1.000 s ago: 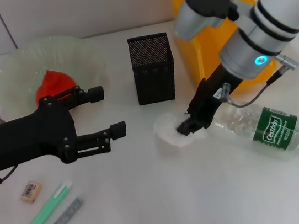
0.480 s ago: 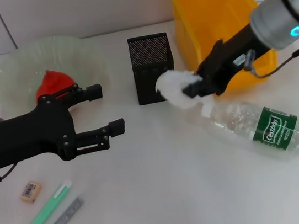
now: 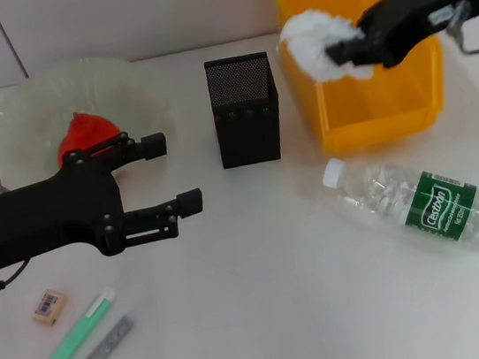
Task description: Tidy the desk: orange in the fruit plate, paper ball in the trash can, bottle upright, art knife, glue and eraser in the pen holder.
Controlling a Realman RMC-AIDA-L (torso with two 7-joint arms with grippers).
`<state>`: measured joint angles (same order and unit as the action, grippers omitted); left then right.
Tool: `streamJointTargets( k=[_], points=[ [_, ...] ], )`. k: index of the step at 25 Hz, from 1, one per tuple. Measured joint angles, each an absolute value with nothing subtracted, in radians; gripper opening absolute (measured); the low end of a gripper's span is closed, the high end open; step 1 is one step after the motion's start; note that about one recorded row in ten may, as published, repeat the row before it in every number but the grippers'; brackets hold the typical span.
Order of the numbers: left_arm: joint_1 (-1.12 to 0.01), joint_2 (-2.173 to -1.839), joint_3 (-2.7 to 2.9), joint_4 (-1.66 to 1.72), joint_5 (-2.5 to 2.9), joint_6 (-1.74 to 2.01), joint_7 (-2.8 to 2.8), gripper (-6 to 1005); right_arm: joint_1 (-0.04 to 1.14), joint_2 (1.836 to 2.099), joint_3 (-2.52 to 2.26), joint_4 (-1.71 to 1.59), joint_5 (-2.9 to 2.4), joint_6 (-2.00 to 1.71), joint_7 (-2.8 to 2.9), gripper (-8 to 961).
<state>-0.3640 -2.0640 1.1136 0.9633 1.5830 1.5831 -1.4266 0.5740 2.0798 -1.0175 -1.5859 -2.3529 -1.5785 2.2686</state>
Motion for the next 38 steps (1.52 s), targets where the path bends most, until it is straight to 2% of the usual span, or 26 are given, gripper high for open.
streamJointTargets(
  k=[15, 38],
  points=[
    [-0.375, -2.065, 1.114, 0.963, 1.583, 1.582, -1.429, 858, 0.446, 2.077, -0.931, -1.531, -2.254, -1.370, 2.164, 174],
    [-0.386, -2.068, 1.117, 0.966, 1.583, 1.582, -1.439, 857, 0.475, 2.069, -0.925, -1.316, -2.260, -1.180, 2.063, 171]
  ],
)
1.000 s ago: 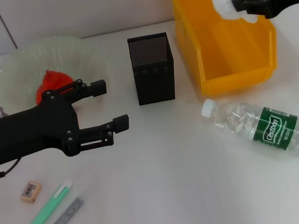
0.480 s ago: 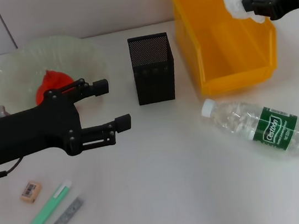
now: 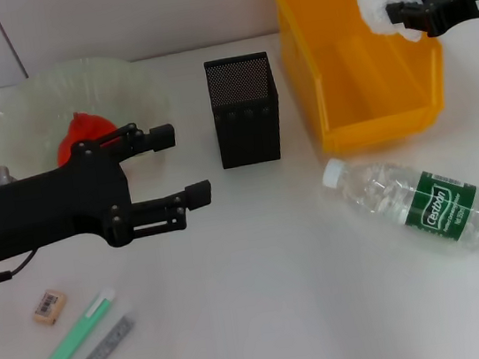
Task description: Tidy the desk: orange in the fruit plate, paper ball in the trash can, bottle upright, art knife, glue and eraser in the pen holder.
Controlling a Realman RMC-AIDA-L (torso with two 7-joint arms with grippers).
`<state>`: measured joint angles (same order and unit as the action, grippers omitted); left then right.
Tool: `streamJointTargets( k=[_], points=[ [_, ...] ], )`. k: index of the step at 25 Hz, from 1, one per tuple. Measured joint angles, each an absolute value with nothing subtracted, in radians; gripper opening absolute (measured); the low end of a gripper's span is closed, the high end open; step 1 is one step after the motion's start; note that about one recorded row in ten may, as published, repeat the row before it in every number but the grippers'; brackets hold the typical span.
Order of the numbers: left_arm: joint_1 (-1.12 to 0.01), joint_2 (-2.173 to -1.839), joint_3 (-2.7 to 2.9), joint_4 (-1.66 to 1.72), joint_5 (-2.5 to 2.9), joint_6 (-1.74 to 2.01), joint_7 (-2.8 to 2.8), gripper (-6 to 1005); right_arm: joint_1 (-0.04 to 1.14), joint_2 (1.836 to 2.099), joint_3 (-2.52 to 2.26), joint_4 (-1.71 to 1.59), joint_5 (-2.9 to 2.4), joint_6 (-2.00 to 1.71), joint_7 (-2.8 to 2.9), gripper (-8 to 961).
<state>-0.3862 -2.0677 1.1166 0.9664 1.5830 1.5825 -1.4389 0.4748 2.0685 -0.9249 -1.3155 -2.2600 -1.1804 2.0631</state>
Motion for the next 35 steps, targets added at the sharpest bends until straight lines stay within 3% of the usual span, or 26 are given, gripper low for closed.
streamJointTargets(
  k=[21, 26, 31, 35],
  points=[
    [-0.386, -2.066, 1.117, 0.963, 1.583, 1.584, -1.439, 857, 0.499, 2.072, -0.925, -1.282, -2.275, -1.170, 2.084, 292],
    [-0.383, -2.066, 1.117, 0.963, 1.583, 1.583, -1.439, 857, 0.500, 2.069, -0.925, -1.285, -2.275, -1.170, 2.092, 514],
    [-0.382, -2.066, 1.117, 0.963, 1.583, 1.582, -1.439, 857, 0.495, 2.073, -0.925, -1.313, -2.269, -1.178, 2.095, 582],
    [-0.382, -2.066, 1.117, 0.963, 1.583, 1.581, -1.438, 857, 0.491, 2.074, -0.925, -1.351, -2.268, -1.231, 2.117, 582]
  ],
)
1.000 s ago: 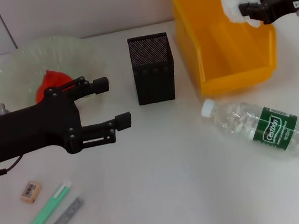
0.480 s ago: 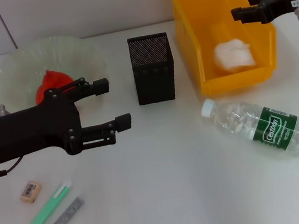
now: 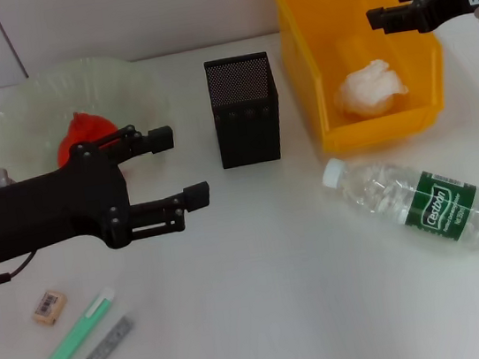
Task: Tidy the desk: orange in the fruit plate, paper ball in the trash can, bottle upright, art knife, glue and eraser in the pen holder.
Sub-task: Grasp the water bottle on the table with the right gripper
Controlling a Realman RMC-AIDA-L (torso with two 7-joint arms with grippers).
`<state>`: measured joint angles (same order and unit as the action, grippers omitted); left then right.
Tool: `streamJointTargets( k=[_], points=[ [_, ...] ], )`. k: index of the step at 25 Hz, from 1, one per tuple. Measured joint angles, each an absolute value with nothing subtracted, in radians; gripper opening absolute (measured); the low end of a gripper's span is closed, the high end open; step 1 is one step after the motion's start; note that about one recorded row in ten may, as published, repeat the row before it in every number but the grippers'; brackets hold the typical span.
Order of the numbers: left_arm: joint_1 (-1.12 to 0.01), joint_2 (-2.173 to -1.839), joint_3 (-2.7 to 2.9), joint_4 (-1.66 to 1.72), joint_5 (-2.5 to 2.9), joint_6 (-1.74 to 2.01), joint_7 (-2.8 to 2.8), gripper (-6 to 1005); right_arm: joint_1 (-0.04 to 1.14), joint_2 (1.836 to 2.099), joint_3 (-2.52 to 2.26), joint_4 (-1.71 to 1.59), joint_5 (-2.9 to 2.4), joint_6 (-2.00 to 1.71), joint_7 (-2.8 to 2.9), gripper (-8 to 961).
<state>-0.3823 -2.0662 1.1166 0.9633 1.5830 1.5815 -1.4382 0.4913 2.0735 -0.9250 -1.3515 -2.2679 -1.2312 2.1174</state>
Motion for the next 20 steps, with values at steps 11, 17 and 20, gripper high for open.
streamJointTargets(
  k=[11, 17, 20],
  points=[
    [-0.385, -2.068, 1.117, 0.951, 1.583, 1.579, -1.429, 857, 0.477, 2.073, -0.928, -1.582, -2.310, -1.474, 2.277, 582],
    [-0.383, -2.068, 1.117, 0.946, 1.583, 1.575, -1.428, 857, 0.504, 2.073, -0.935, -1.668, -2.411, -1.584, 2.365, 581],
    [-0.383, -2.068, 1.117, 0.944, 1.583, 1.575, -1.428, 857, 0.524, 2.069, -0.935, -1.683, -2.446, -1.646, 2.394, 581]
  ],
)
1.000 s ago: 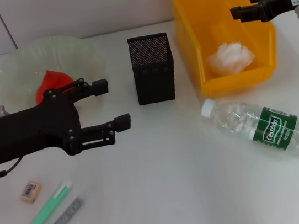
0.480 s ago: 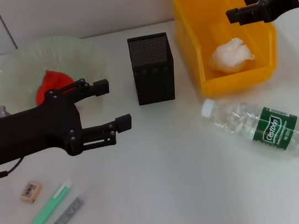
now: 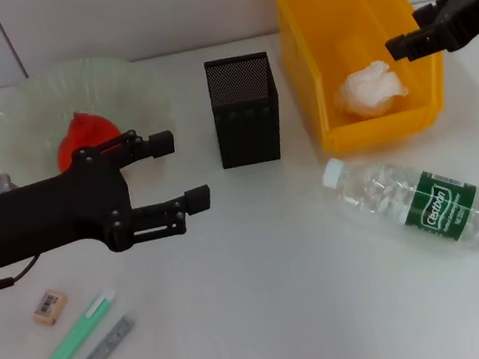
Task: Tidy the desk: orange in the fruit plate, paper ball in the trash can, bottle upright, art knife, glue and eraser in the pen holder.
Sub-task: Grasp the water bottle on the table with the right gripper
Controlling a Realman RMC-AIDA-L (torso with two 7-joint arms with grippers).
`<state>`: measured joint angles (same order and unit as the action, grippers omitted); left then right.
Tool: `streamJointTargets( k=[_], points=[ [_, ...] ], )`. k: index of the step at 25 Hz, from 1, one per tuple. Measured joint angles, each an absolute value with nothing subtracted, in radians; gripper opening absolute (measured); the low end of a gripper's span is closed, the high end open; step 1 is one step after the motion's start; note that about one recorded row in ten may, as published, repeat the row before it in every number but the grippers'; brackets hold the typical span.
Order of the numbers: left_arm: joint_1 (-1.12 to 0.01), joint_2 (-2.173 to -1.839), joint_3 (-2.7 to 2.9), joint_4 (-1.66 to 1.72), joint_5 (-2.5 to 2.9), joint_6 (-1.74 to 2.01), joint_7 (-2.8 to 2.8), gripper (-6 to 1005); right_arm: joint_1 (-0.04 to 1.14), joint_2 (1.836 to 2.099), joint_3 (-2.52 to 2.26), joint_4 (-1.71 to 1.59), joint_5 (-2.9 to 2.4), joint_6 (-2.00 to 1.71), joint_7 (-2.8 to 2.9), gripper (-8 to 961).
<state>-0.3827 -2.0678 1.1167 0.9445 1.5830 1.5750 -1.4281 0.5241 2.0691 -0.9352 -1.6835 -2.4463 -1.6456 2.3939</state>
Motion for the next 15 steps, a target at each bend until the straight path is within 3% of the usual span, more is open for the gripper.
streamJointTargets(
  k=[15],
  points=[
    [-0.386, -2.068, 1.118, 0.934, 1.583, 1.578, -1.426, 856, 0.635, 2.055, -0.935, -1.650, -2.594, -1.854, 2.432, 581]
  ],
)
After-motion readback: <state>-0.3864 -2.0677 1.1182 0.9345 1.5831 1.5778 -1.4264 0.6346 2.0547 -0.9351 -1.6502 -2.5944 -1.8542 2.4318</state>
